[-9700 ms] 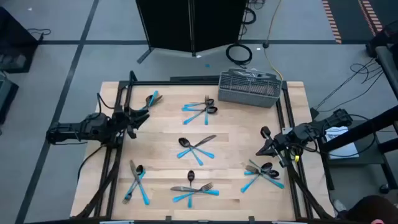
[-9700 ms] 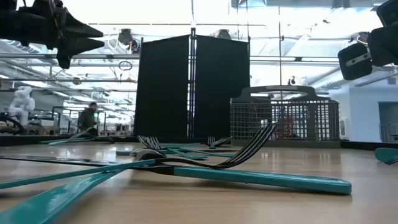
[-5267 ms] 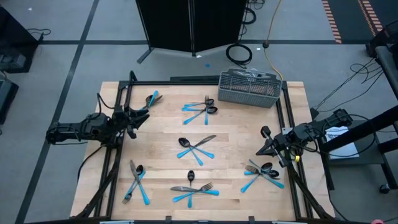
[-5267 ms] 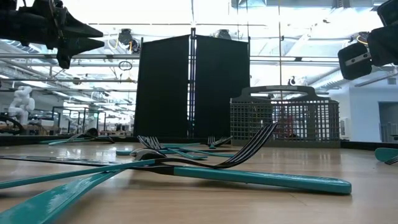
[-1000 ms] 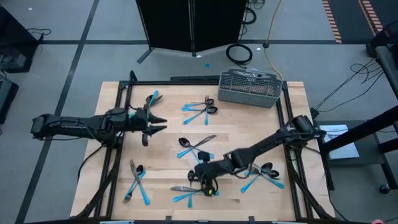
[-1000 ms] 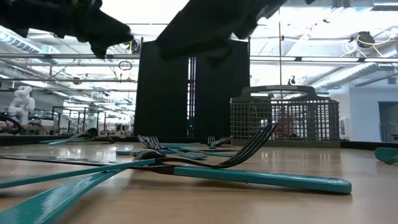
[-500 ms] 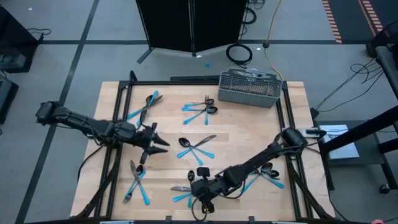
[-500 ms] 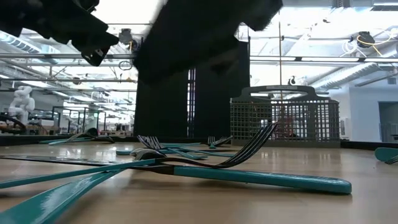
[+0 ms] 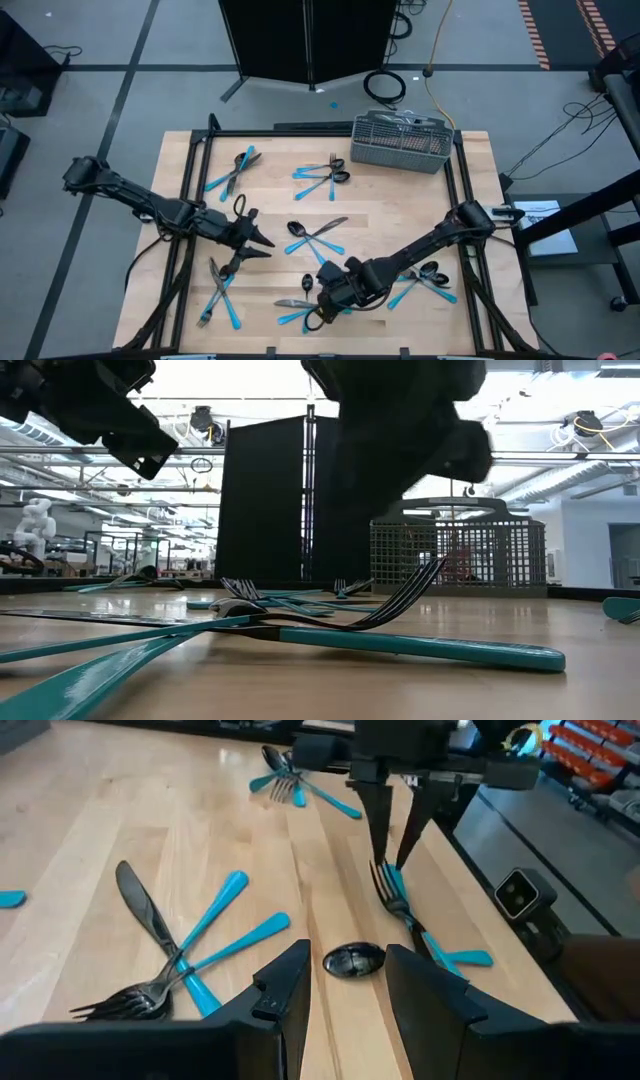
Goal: Sort silverware
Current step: Put the blue knife into the right of the blue utensil organizer
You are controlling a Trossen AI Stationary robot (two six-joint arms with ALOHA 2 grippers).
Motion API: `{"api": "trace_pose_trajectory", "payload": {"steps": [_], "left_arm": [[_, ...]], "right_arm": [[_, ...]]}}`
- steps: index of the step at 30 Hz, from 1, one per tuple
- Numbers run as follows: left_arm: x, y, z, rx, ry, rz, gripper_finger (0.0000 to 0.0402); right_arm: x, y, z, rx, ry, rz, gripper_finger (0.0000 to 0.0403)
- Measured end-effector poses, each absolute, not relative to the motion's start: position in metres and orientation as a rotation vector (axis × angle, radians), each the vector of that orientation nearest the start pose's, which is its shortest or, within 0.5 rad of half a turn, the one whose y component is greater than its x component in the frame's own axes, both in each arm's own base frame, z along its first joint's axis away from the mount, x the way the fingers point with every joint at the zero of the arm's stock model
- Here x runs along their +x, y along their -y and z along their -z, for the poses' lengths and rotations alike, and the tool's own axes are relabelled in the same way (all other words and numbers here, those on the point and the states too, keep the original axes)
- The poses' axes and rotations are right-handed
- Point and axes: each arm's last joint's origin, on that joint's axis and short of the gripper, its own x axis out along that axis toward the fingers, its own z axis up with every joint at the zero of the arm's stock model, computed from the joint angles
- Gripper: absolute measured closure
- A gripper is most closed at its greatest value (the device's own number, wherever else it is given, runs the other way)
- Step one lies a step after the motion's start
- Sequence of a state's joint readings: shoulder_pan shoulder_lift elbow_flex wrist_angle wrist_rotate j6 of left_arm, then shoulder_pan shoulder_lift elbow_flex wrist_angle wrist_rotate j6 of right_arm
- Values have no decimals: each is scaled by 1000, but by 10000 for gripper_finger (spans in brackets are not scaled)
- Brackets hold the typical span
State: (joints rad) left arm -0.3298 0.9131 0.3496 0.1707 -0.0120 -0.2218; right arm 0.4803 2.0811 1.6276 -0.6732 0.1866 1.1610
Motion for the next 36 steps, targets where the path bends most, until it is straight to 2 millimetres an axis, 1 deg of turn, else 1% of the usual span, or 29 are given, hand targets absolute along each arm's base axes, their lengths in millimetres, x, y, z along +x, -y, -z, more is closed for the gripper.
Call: {"api": "trace_pose_trajectory", "payload": {"steps": [2,5,8,11,14,18,27,32,36], "left_arm": [[178,61,-194,-148,-430,268,274],[179,61,-192,-146,-438,267,274],[179,61,-192,-145,-442,266,274],[179,61,-192,-145,-441,266,274],[179,61,-192,-146,-441,266,274],[179,61,-192,-147,-438,262,274],[180,60,-192,-139,-431,218,274],[179,60,-192,-139,-432,218,274],[180,60,-192,-139,-432,218,274]], "right_arm": [[391,-202,-195,680,-1045,322,330],[391,-218,-199,569,-1005,163,330],[388,-228,-201,523,-984,90,330],[387,-231,-193,508,-1012,100,330],[384,-233,-178,472,-1094,112,330],[378,-237,-164,445,-1194,95,330],[374,-235,-160,384,-1228,124,330],[376,-235,-149,371,-1248,129,330],[380,-231,-148,361,-1226,134,330]]}}
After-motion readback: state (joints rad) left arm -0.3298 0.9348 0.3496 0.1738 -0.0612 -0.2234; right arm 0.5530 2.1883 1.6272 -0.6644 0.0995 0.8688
